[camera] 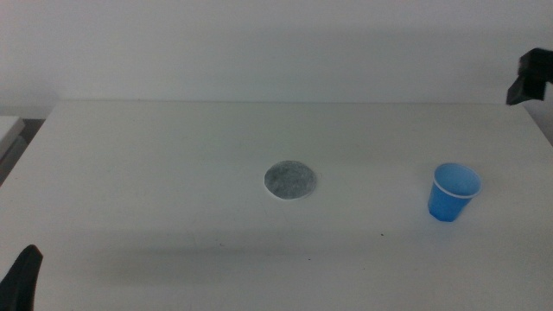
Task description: Place an empty cup on a cup mat.
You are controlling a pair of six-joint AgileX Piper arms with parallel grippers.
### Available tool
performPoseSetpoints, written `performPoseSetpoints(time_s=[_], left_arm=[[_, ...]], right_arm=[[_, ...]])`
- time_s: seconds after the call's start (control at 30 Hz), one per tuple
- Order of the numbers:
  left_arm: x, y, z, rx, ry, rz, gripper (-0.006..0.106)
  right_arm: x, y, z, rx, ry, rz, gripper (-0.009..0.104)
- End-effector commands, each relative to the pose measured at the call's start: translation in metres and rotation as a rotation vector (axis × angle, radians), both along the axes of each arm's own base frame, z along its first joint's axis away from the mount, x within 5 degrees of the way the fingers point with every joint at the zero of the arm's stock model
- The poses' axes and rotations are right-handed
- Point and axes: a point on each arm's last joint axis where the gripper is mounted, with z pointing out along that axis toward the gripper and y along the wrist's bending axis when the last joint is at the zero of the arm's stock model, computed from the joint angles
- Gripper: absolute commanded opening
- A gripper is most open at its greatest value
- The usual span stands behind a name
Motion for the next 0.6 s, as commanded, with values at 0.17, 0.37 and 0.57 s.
performPoseSetpoints(time_s=[0.17, 0.37, 0.57], left_arm=[[0.000, 0.000, 0.001, -0.011, -0.015, -0.004, 0.094], [0.000, 0.000, 0.001, -0.011, -0.015, -0.004, 0.094], [0.000, 0.000, 0.001, -0.011, -0.015, -0.004, 0.094]], right_arm=[[0.053, -0.001, -0.052, 0.008, 0.240, 0.030, 0.090], [0.069, 0.001, -0.097, 0.034, 0.370, 0.045, 0.090], [0.082, 0.003, -0.132, 0.061, 0.423, 0.059, 0.078]])
